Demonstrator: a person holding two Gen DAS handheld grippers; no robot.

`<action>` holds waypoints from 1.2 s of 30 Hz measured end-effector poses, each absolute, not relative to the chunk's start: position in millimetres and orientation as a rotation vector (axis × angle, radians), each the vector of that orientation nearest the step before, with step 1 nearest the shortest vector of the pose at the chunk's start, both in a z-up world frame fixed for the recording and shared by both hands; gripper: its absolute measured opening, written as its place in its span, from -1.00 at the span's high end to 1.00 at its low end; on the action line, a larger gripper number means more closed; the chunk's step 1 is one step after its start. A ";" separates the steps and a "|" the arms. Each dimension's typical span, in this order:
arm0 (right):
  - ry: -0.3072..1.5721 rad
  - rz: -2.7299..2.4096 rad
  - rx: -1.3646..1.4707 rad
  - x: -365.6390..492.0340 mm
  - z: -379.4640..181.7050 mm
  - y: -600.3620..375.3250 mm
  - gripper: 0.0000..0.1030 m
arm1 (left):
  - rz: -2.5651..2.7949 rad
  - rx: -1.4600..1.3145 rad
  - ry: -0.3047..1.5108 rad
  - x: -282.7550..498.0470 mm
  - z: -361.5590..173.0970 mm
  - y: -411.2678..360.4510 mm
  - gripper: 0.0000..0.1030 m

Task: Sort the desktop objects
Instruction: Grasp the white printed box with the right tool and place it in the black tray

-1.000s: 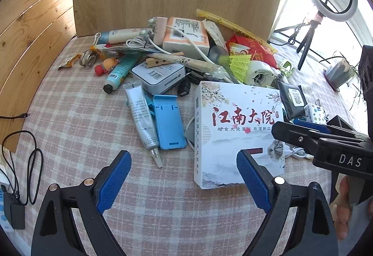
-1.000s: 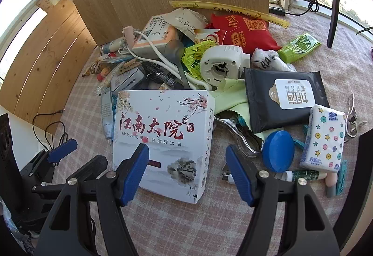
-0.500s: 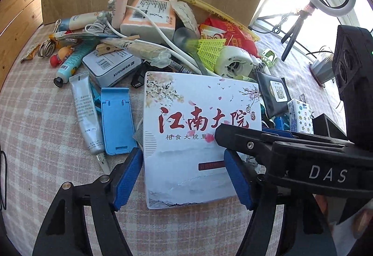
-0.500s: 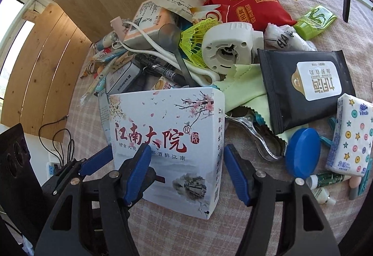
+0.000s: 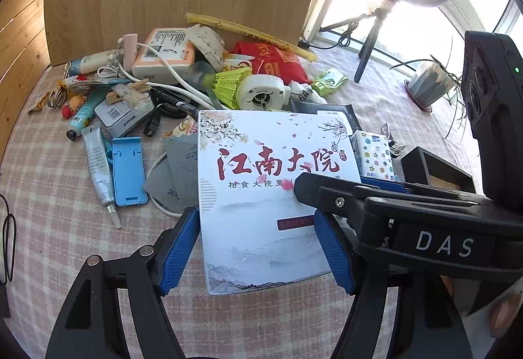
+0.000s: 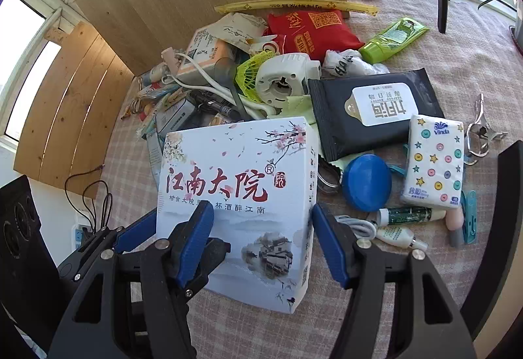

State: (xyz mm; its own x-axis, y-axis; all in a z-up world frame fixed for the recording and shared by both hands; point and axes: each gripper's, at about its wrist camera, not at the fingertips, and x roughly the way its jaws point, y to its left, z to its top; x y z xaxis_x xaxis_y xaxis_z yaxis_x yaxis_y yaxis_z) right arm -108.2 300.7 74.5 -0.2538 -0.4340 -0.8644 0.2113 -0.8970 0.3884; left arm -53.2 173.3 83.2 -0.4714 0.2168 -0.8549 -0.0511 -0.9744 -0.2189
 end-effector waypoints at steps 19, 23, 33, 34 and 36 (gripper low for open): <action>-0.475 -2.572 1.609 -10.4 114.6 542.6 -0.21 | 2.234 -1.307 0.019 -1.3 117.7 403.5 -0.34; -0.547 -2.648 1.634 12.7 114.0 591.5 -0.21 | 2.156 -1.277 0.070 10.3 117.6 446.2 -0.34; -0.498 -2.706 1.668 40.0 117.8 633.9 -0.30 | 2.087 -1.240 0.157 26.1 122.0 483.9 -0.35; -0.501 -2.708 1.666 40.2 117.2 634.7 -0.31 | 2.087 -1.240 0.159 25.6 122.4 481.7 -0.35; -0.491 -2.716 1.663 41.9 116.4 632.6 -0.31 | 2.097 -1.234 0.173 30.0 124.3 479.5 -0.35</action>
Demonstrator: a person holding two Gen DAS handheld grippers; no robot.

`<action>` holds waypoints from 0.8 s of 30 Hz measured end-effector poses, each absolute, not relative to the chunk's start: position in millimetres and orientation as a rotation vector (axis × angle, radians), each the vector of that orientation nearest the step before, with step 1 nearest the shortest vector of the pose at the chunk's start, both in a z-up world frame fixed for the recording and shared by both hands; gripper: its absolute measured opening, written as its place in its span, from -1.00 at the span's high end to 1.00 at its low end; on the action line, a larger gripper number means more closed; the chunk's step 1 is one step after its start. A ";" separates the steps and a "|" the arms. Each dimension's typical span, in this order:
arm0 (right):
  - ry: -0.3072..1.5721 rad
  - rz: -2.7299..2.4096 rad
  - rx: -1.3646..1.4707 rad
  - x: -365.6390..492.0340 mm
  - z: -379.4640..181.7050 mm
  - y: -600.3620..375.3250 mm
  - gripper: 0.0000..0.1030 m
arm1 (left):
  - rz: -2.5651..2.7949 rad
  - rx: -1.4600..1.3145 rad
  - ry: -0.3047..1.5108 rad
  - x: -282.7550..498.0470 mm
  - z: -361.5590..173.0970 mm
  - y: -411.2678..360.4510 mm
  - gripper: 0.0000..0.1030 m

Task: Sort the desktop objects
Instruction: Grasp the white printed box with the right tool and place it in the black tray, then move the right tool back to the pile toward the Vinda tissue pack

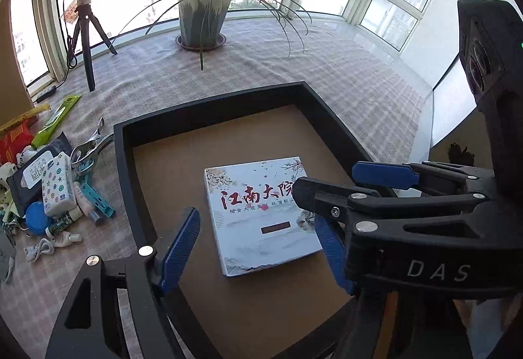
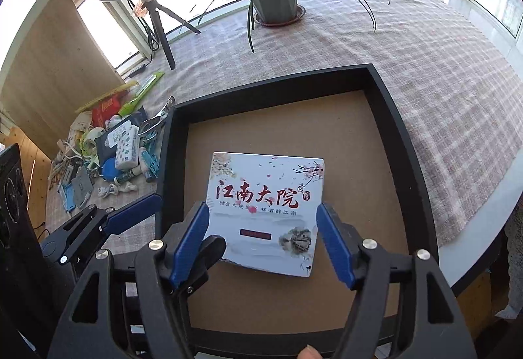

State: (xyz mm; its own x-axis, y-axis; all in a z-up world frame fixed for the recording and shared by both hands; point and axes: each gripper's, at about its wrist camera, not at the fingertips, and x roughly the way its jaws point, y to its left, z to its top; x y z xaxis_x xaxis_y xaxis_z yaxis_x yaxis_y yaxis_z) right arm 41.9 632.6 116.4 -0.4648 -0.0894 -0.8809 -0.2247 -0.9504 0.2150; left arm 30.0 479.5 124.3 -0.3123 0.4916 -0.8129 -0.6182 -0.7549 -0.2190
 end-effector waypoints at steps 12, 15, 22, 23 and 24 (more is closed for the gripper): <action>0.312 2.659 -1.580 13.1 130.9 584.3 -0.31 | 2.260 -1.288 0.100 -4.5 130.1 400.5 -0.35; 0.323 2.694 -1.612 -0.8 135.0 568.0 -0.31 | 2.314 -1.312 0.090 -18.4 130.5 370.5 -0.35; 0.225 2.803 -1.723 -45.7 145.2 513.2 -0.31 | 2.408 -1.377 0.209 -54.3 123.1 304.0 -0.35; 0.203 2.814 -1.741 -52.6 145.6 504.0 -0.31 | 2.407 -1.386 0.235 -57.9 119.9 295.5 -0.35; 0.184 2.824 -1.762 -60.0 145.6 495.0 -0.31 | 2.407 -1.395 0.259 -61.9 116.6 287.8 -0.35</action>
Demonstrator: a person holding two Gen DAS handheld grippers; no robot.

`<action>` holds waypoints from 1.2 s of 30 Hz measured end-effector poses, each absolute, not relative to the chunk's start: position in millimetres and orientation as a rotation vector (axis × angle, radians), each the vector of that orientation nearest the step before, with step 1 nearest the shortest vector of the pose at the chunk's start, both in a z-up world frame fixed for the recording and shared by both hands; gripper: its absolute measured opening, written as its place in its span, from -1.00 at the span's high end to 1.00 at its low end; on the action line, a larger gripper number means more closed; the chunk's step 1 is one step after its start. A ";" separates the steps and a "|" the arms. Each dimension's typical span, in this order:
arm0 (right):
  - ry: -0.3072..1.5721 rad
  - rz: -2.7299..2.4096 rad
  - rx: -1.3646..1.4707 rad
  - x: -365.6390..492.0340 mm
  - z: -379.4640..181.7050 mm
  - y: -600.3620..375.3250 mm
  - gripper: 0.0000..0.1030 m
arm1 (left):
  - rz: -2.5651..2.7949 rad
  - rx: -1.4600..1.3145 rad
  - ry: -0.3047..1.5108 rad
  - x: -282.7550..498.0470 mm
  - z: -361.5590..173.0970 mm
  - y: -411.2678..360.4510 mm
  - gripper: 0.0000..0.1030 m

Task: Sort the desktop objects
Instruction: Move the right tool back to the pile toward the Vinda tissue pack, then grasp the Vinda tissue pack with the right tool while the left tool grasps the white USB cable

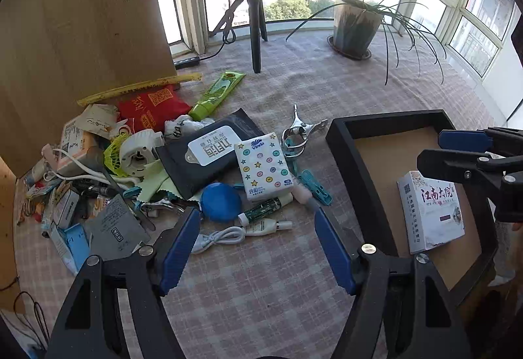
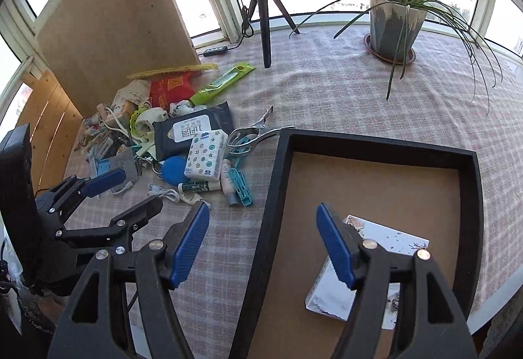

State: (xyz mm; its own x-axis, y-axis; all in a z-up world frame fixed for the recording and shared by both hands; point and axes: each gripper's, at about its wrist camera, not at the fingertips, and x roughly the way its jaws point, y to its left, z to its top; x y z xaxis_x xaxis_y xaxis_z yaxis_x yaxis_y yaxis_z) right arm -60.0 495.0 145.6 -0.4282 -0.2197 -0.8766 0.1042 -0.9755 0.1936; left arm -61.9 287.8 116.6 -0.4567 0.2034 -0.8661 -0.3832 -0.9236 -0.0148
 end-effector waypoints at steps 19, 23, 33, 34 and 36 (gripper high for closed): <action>-0.257 -2.116 1.925 -170.3 51.9 404.0 -0.31 | 2.125 -1.474 0.560 -92.2 50.1 263.8 -0.34; -0.244 -2.102 1.972 -179.1 40.0 398.3 -0.31 | 2.073 -1.476 0.576 -101.0 39.6 268.3 -0.34; -0.237 -2.102 2.038 -190.3 21.0 391.8 -0.31 | 1.946 -1.515 0.571 -97.7 17.9 274.8 -0.08; -0.220 -2.117 2.038 -190.4 21.3 391.5 -0.31 | 1.939 -1.522 0.567 -96.3 16.3 274.3 0.01; -0.219 -2.109 2.051 -190.5 19.3 391.6 -0.31 | 1.945 -1.514 0.571 -92.6 15.8 273.2 0.19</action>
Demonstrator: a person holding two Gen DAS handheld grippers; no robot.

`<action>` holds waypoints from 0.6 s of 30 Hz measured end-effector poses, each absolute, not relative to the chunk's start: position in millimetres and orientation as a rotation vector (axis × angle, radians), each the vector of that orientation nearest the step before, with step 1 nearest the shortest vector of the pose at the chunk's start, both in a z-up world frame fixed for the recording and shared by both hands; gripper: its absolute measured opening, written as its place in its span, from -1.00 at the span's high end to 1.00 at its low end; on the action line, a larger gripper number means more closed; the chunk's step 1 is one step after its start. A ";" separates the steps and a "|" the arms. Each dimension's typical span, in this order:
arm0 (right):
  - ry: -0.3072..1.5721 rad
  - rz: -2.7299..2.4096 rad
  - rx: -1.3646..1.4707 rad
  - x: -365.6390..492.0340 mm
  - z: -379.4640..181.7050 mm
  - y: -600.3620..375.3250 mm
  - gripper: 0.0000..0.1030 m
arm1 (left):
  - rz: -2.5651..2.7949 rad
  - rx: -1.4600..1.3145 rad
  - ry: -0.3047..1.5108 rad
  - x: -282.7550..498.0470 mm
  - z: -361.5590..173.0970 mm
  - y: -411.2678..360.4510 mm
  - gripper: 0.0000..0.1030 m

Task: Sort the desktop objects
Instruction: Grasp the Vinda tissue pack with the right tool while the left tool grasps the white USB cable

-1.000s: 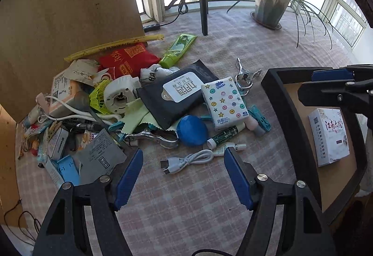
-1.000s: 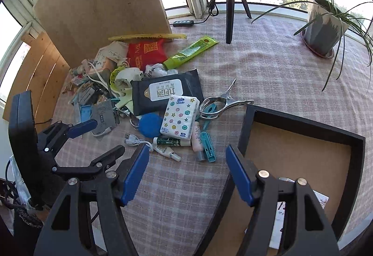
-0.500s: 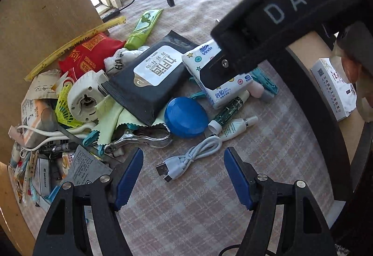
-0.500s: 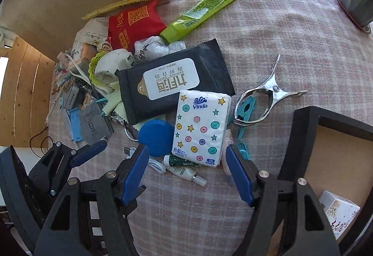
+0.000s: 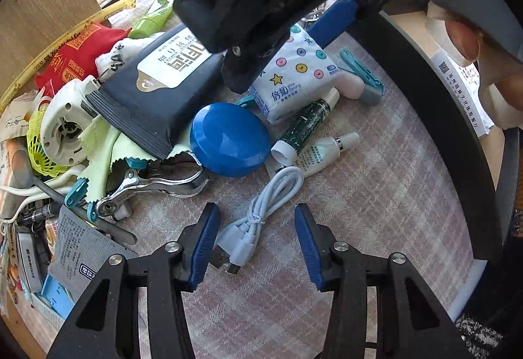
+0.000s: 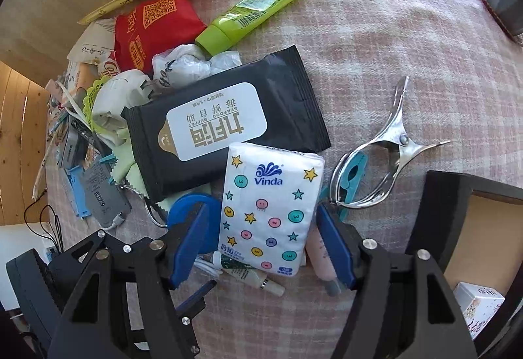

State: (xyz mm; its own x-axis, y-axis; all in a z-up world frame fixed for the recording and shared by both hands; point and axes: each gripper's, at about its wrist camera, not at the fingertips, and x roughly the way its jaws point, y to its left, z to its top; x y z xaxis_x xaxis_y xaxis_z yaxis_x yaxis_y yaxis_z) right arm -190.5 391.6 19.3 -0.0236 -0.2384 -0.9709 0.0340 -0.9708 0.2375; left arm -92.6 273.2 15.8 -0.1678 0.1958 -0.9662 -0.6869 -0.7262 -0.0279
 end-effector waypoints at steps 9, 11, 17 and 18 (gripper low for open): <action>-0.232 -2.081 2.036 -177.2 17.2 401.6 0.01 | 1.998 -1.559 0.456 -83.8 22.0 260.7 0.69; -0.253 -2.083 2.021 -174.1 18.7 406.0 0.05 | 2.009 -1.574 0.417 -80.7 23.8 256.2 0.69; -0.329 -2.079 1.954 -159.8 34.4 416.5 0.12 | 2.034 -1.600 0.313 -72.8 33.6 246.4 0.71; -0.341 -2.079 1.943 -157.2 37.2 418.6 0.12 | 2.041 -1.597 0.303 -71.3 36.5 245.6 0.71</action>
State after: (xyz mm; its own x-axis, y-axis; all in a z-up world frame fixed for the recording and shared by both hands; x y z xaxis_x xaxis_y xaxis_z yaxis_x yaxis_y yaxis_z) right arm -157.2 418.6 37.2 -0.0604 -0.3557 -0.9327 0.0389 -0.9345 0.3539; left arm -71.3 245.6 36.5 -0.1640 0.2652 -0.9501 -0.5296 -0.8363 -0.1420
